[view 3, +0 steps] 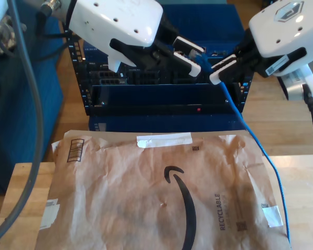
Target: Grab the cable and plug it in
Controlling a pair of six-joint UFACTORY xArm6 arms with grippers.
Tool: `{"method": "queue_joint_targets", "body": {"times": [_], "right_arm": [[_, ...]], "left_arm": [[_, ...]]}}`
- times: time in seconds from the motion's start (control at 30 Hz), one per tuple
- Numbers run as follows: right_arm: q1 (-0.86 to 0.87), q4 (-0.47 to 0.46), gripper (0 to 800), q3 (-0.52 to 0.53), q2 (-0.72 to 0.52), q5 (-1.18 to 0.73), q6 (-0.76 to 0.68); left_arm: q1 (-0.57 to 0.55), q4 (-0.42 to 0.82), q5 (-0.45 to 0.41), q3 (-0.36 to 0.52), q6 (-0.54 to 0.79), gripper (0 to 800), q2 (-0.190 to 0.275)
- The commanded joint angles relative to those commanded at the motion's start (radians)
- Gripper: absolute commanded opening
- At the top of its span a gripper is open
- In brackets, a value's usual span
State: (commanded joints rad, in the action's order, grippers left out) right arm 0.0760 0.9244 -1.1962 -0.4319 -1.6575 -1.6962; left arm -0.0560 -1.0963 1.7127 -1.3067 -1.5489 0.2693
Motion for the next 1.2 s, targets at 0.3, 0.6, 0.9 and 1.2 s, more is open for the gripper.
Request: {"method": "queue_joint_targets", "body": {"times": [0.3, 0.6, 0.9, 1.2], "right_arm": [[0.000, 0.000, 12, -0.003, 0.006, 0.000, 0.000], [0.000, 0.002, 13, -0.005, 0.008, 0.000, -0.002], [-0.002, 0.002, 32, -0.005, 0.008, 0.000, 0.000], [-0.002, -0.002, 797, -0.002, 0.002, -0.002, 0.048]], "left_arm": [[0.000, 0.000, 0.000, 0.002, 0.002, 201, 0.003], [0.000, 0.000, 0.000, 0.002, 0.002, 189, 0.003], [0.002, 0.005, -0.006, 0.003, 0.005, 72, 0.006], [0.006, 0.003, -0.046, 0.034, 0.031, 3, 0.015]]}}
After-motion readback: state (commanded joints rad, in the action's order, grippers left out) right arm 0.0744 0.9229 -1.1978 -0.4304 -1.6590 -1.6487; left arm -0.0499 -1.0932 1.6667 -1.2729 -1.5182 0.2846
